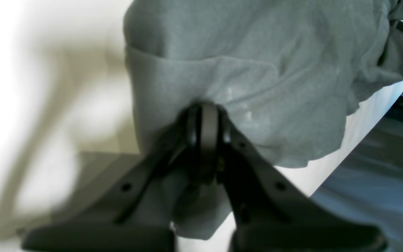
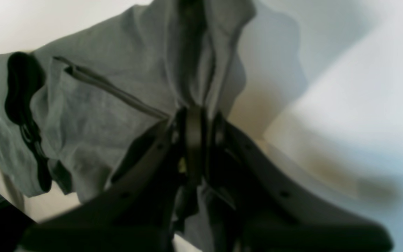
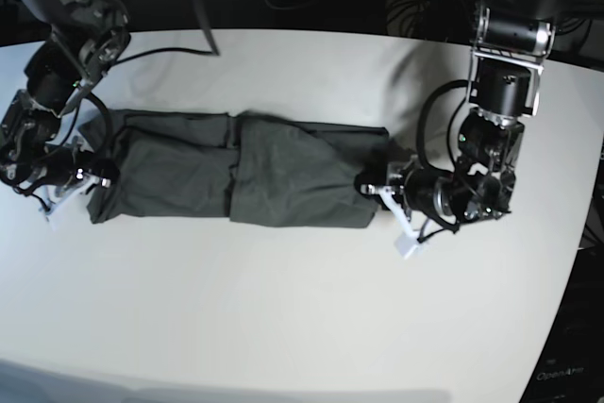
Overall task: Fold the T-shirt properly
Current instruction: 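Grasp the bundle end with the right gripper and lift it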
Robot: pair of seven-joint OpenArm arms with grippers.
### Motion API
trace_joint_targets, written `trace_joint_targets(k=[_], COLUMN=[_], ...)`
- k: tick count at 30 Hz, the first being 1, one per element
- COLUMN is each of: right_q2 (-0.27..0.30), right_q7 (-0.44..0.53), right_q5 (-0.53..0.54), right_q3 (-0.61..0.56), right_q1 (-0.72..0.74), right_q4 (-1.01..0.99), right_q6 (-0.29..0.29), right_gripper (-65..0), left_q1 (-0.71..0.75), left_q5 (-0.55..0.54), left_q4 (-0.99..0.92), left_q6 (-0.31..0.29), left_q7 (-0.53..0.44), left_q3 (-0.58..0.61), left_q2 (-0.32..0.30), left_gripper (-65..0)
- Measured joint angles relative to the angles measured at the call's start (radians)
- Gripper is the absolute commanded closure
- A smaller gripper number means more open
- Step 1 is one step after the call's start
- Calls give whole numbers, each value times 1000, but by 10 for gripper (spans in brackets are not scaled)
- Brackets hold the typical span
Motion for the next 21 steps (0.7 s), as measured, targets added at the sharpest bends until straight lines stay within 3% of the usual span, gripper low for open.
trace_joint_targets(k=[4,11,21], right_q2=[-19,-103,-174], right_q7=[-45,-45,-41], right_q5=[-15,5,-14], right_q3=[-2,-4,-37], right_q1=[-15,-25,-104], right_q4=[106,415,438], right_q6=[0,0,0], right_gripper=[-7,-7,-9], left_q1=[0,-1,-1], left_q5=[0,3,7], left_q4=[0,0,0], left_q6=[0,0,0], left_q7=[0,-1,0], left_q3=[0,0,0], left_q2=[0,1,0], left_gripper=[-18,-18,-18])
